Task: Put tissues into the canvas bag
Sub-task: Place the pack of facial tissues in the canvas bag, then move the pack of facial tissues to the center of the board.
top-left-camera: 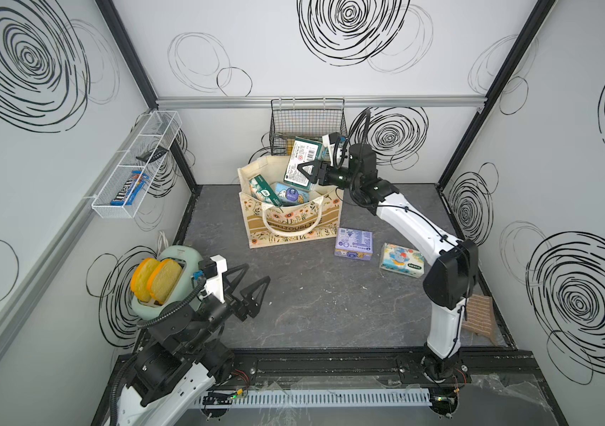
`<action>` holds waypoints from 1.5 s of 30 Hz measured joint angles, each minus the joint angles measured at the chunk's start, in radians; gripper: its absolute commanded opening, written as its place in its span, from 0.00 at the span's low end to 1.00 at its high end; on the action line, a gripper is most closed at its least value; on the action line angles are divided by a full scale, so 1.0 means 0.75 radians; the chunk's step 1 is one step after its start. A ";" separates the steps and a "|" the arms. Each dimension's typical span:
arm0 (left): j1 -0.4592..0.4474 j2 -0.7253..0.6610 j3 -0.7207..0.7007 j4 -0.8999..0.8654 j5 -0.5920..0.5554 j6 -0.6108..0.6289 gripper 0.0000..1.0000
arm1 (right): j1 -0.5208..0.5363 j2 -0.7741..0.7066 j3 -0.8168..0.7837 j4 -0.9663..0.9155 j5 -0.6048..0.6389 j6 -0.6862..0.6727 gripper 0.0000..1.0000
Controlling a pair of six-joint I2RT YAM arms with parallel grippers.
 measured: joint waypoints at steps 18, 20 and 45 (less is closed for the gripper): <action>0.001 0.003 -0.001 -0.001 -0.005 0.001 0.89 | -0.042 -0.284 -0.244 -0.131 0.008 -0.120 0.95; 0.001 0.007 -0.001 -0.001 -0.006 0.000 0.89 | -0.078 -0.398 -0.387 -0.095 0.004 -0.119 0.96; 0.011 0.134 -0.026 0.008 0.002 -0.007 0.88 | -0.791 -1.163 -1.751 -0.164 0.408 0.192 0.97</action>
